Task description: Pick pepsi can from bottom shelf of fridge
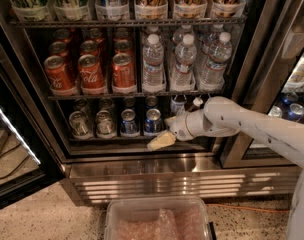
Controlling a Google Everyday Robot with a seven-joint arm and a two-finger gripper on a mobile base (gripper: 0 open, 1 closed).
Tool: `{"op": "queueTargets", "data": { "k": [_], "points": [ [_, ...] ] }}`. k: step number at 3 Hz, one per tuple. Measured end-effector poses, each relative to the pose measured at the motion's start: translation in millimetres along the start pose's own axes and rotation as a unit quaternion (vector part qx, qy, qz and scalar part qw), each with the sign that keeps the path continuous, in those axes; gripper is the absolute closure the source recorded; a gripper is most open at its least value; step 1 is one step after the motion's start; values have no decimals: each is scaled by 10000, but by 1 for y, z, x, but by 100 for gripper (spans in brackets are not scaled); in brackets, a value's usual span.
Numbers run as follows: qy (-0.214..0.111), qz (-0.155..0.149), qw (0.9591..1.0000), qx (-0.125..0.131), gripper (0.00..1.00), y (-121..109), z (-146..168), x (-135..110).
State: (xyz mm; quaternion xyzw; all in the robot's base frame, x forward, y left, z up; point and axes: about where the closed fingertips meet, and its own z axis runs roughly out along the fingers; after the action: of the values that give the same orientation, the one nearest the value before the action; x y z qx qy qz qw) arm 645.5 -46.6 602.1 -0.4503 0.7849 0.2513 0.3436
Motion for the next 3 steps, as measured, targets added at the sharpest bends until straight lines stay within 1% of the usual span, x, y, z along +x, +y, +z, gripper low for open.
{"op": "queueTargets", "data": {
  "k": [1,2,3],
  "points": [
    [0,0,10000,0,13,0,0,0],
    [25,-22,10000,-1,27,-5,17,-3],
    [-14,-208,9997,-112,28,-2,42,-15]
  ]
}}
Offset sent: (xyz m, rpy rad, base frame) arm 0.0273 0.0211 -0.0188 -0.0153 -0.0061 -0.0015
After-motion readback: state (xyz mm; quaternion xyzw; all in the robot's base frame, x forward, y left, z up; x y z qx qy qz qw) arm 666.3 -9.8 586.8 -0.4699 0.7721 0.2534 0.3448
